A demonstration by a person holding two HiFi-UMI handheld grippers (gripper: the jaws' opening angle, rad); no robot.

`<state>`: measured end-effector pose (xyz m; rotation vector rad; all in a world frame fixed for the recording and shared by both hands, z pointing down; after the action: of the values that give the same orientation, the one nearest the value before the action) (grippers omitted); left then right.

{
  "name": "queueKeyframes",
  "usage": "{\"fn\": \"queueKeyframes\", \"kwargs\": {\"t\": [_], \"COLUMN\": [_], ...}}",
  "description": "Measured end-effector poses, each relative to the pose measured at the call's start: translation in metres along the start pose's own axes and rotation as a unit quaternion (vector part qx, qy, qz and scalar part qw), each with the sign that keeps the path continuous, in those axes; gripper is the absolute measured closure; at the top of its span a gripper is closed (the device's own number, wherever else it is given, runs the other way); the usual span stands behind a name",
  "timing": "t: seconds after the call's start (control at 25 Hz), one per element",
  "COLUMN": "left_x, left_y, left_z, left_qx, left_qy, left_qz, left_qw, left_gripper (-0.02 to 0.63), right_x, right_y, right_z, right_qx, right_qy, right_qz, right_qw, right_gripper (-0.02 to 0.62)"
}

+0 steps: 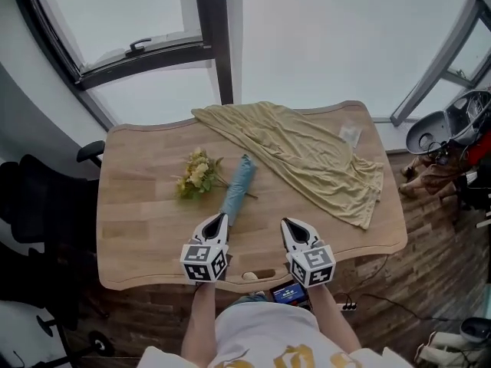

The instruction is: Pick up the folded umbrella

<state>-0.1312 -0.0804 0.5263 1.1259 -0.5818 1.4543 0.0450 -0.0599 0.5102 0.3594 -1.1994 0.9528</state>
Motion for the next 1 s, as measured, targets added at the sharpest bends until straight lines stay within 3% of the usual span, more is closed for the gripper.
{"fn": "queueKeyframes", "kwargs": {"t": [0.32, 1.0], "left_x": [-0.015, -0.013], "left_y": [0.001, 0.024], "left_z": [0.025, 0.065], "left_qx": [0.016, -0.004], "left_qy": [-0.001, 0.023], "left_qz": [0.003, 0.006], "left_qw": [0.9999, 0.9997], "left_gripper": [0.586, 0.586], "right_x": [0.003, 0.009], "right_y": [-0.021, -0.042], "right_z": [0.007, 0.060], "right_qx": [0.025, -0.001], "right_qy": [0.004, 0.029], "right_qz": [0.020, 0.013], "right_qw": [0.999, 0.999], "right_gripper": [0.584, 0.584]}}
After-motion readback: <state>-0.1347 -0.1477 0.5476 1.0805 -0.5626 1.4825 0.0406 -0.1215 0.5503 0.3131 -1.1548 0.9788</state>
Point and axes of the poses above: the fingertips, and each gripper's own axes: z forward along the fingers, y to its left, x out of its underside, the point moved 1 cm from there along -z, backward along the fingers, and after that the axes turned 8 degrees about -x, right-handed, at the moved point
